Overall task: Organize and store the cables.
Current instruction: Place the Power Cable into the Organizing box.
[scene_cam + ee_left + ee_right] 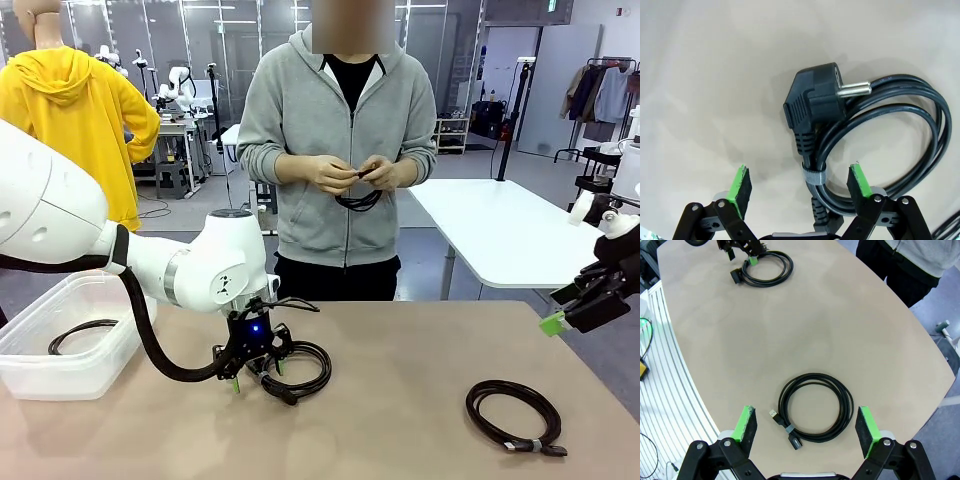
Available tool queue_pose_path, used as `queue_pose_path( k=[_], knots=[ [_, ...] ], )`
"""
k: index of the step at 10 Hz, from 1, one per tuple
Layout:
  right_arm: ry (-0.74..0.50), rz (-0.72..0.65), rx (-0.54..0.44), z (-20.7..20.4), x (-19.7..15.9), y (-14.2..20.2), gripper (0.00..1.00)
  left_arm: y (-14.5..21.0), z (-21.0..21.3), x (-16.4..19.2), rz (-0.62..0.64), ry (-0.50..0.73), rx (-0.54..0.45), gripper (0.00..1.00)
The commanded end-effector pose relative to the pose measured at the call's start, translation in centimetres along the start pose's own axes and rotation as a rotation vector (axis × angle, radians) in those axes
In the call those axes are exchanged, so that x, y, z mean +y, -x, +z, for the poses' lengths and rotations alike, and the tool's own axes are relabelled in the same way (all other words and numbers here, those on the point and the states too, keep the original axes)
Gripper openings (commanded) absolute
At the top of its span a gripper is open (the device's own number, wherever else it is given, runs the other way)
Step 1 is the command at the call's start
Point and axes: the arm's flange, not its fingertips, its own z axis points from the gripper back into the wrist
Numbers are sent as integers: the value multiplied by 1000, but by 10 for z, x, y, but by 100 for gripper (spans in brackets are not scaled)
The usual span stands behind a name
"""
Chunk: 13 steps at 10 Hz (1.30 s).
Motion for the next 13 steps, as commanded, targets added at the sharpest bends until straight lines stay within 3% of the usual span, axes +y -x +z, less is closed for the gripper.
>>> queue_pose_path(
  k=[1, 2, 3, 4, 6, 7, 8, 13],
  knots=[
    [1, -11, -4, 0, -2, -2, 100, -6, -8, -11, 38, -26, -23, 66],
    [1, -11, -4, 0, -2, -2, 100, -7, -11, -12, 38, -29, -24, 54],
    [1, -11, -4, 0, -2, -2, 100, -7, -10, -12, 19, -41, -34, 9],
    [1, -11, -4, 0, -2, -2, 100, -6, -8, -12, 19, -48, -39, 0],
    [1, -11, -4, 0, -2, -2, 100, -1, -4, -16, 12, -50, -10, 0],
    [1, -11, -4, 0, -2, -2, 100, 1, -2, -17, 15, -58, -9, 7],
    [1, -11, -4, 0, -2, -2, 100, 1, 0, -17, 22, -65, -10, 0],
    [1, -11, -4, 0, -2, -2, 100, 5, 33, -20, 53, -81, -52, 0]
  ],
)
